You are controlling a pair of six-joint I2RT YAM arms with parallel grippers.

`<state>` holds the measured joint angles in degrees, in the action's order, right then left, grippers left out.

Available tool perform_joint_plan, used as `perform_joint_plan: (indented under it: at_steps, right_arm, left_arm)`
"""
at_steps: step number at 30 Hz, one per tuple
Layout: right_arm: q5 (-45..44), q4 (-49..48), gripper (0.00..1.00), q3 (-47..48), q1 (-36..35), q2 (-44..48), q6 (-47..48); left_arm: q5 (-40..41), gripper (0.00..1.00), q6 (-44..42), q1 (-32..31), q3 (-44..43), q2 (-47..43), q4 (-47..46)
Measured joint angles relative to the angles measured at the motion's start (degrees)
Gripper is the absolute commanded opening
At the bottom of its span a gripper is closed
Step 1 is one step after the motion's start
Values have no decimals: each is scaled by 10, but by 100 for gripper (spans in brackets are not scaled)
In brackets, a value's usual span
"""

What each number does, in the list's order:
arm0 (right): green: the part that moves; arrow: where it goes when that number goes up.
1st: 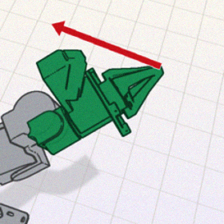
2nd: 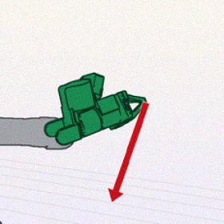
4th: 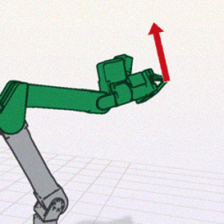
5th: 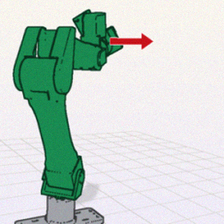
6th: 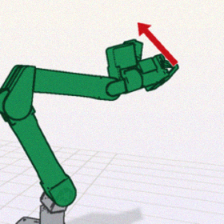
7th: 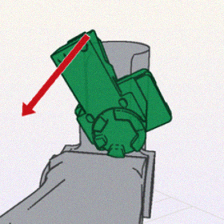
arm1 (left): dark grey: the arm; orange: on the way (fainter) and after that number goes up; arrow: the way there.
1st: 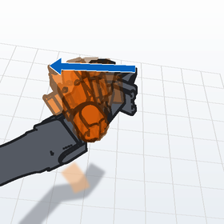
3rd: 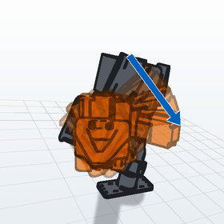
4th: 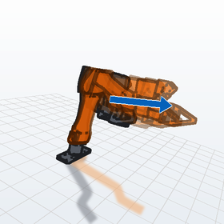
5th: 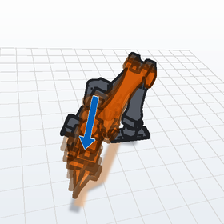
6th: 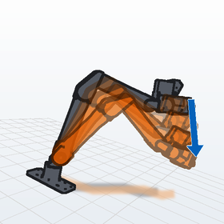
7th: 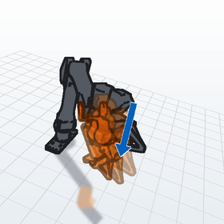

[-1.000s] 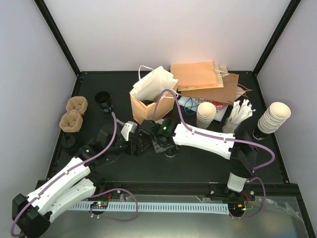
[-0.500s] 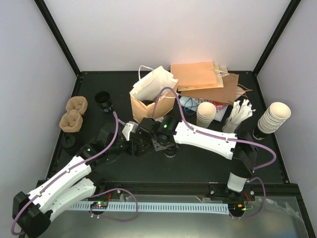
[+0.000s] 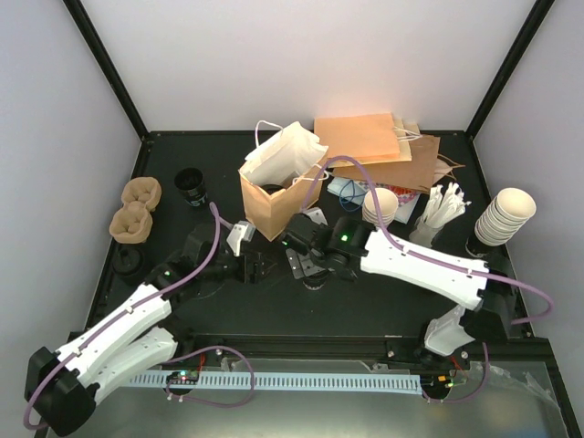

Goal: Pack the takeout coffee

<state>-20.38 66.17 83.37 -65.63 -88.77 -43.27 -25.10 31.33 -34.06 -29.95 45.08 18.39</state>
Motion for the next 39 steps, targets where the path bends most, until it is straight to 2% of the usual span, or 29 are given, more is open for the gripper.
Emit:
perform_joint_plan:
  at_steps: [1, 5, 16, 24, 29, 39]
  right_arm:
    - [3, -15, 100, -22, 1, 17, 14]
    - [6, -24, 100, -43, 2, 17, 42]
    - [29, -50, 100, -70, 4, 3, 70]
    - [38, -63, 94, -70, 20, -12, 70]
    - [46, -73, 87, -70, 34, -13, 71]
    - [54, -74, 86, -72, 37, -39, 70]
  left_arm:
    - [-2, 93, 2, 1, 0, 4, -2]
    - [-7, 93, 5, 3, 0, 18, -16]
    - [-26, 76, 39, 4, 25, 87, -75]
    - [-32, 63, 49, 10, 26, 118, -105]
    - [-40, 60, 52, 14, 25, 146, -127]
    - [-67, 57, 56, 14, 22, 187, -162]
